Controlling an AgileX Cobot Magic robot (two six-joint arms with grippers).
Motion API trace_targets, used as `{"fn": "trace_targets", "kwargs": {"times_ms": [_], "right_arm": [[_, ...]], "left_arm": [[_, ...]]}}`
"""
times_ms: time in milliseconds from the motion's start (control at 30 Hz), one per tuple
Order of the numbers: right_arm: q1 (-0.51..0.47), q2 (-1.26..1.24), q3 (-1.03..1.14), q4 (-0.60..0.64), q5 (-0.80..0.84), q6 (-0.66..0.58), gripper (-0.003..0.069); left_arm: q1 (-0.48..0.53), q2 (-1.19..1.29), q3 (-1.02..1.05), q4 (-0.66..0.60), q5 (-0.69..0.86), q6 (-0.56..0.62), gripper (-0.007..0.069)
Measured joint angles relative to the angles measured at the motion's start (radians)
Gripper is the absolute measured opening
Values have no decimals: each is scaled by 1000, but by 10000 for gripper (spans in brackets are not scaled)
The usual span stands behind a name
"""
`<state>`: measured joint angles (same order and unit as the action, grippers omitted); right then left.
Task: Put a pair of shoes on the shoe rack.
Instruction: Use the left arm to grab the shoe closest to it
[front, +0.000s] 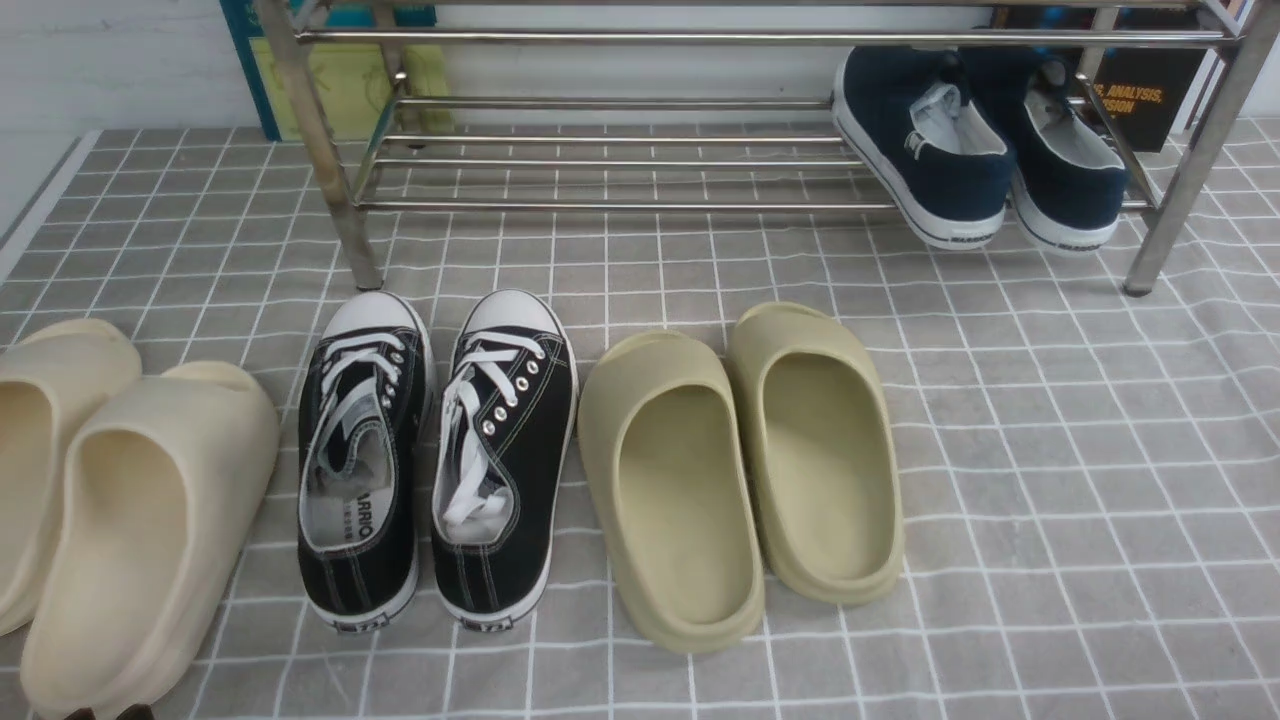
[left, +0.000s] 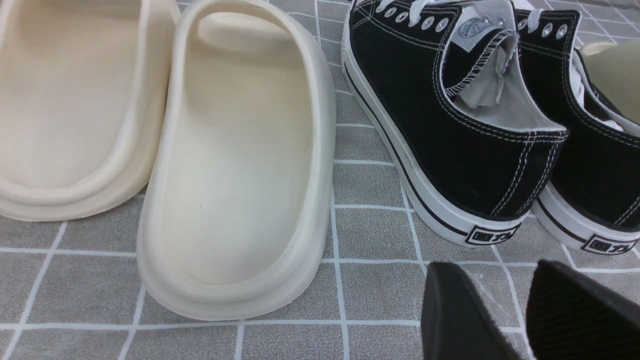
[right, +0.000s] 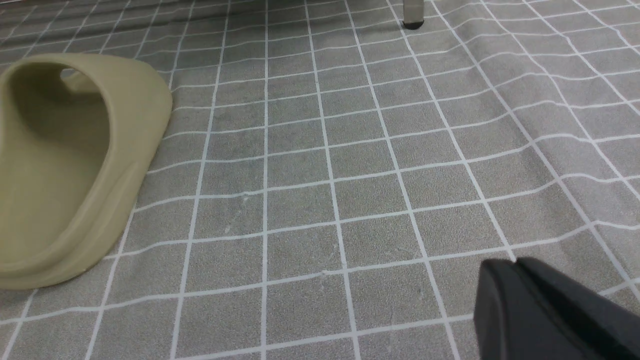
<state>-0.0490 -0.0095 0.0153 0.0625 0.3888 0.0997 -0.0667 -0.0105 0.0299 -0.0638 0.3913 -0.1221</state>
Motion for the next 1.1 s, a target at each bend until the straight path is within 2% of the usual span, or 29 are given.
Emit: {"fn": "trace_targets", "kwargs": {"times_ms": [1100], "right_arm": [[0, 0, 0, 0, 0, 0, 47]], "left_arm": [[0, 0, 0, -12, 0, 0, 238]]}}
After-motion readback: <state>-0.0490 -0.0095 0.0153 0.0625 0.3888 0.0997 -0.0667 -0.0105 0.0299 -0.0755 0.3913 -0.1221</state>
